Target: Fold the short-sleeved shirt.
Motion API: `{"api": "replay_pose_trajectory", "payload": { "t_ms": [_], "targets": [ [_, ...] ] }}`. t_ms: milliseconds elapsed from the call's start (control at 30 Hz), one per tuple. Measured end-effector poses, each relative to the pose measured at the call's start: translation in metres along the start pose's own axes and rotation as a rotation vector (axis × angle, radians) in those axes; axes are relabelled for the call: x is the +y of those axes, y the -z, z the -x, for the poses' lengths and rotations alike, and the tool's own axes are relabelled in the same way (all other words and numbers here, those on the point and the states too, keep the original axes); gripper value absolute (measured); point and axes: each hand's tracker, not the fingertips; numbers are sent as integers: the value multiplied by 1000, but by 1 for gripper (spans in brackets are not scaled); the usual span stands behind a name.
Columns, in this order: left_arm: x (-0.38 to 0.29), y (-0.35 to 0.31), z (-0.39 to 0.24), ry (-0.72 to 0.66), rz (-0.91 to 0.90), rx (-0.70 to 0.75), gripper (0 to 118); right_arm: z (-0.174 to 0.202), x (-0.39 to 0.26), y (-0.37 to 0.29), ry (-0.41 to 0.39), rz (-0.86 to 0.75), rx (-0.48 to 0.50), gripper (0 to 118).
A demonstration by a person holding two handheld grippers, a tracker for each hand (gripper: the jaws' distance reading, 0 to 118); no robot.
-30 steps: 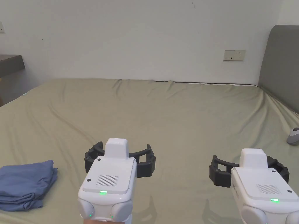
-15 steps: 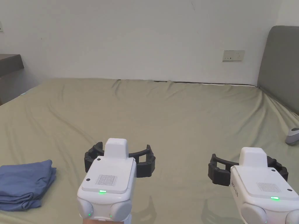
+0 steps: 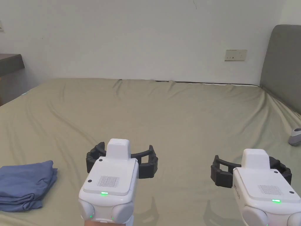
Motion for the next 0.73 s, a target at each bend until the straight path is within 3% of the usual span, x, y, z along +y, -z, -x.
{"api": "replay_pose_trajectory", "payload": {
  "t_ms": [733],
  "targets": [
    [0,-3,-2,19,-16,-7,118,0,2,-1,18,8,-1,118]
  ]
}}
